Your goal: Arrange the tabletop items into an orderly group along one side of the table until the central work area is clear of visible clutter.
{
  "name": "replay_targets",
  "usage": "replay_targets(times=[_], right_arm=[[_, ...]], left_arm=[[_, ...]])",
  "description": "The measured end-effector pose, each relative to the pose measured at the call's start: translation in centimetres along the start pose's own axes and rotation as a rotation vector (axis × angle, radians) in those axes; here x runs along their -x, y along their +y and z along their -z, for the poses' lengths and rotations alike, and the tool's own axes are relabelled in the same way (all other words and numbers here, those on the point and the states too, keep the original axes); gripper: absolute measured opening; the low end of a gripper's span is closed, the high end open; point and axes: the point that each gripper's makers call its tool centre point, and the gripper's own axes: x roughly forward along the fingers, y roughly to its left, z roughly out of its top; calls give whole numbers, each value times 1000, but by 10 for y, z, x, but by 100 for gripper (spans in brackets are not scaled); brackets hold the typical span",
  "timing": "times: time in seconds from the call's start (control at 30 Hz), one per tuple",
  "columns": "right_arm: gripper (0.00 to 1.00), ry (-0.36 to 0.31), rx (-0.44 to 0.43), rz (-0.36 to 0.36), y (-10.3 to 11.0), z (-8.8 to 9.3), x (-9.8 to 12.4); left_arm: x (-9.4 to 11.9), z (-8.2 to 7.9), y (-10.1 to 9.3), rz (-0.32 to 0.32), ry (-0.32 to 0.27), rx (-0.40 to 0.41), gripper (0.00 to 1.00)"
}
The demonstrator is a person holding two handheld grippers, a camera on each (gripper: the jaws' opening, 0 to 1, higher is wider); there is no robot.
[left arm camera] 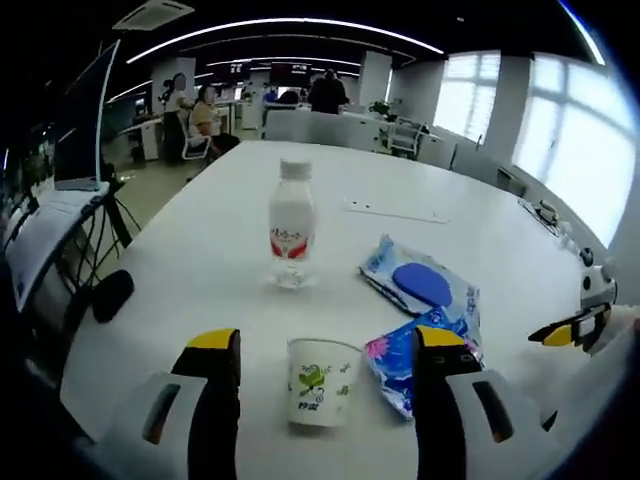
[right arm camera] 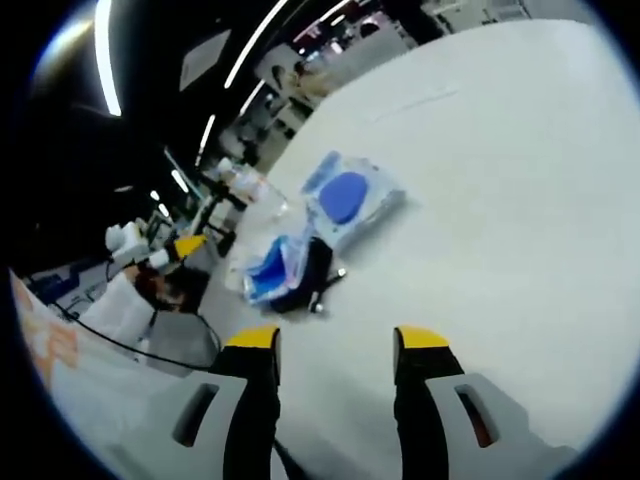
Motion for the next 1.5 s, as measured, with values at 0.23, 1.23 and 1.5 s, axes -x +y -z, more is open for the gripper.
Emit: replay_targets(times=[0.23,1.23,1.5], right_arm=[[44,7,7,-6,1,3,3],[44,7,75,-19,18,-34,-9],[43,29,149,-49,37,-62,-39]], left_arm=[[2,0,0,-6,2,9,69],[23,18,21,-41,29,16,65],[25,35,42,-74,45,67,63]])
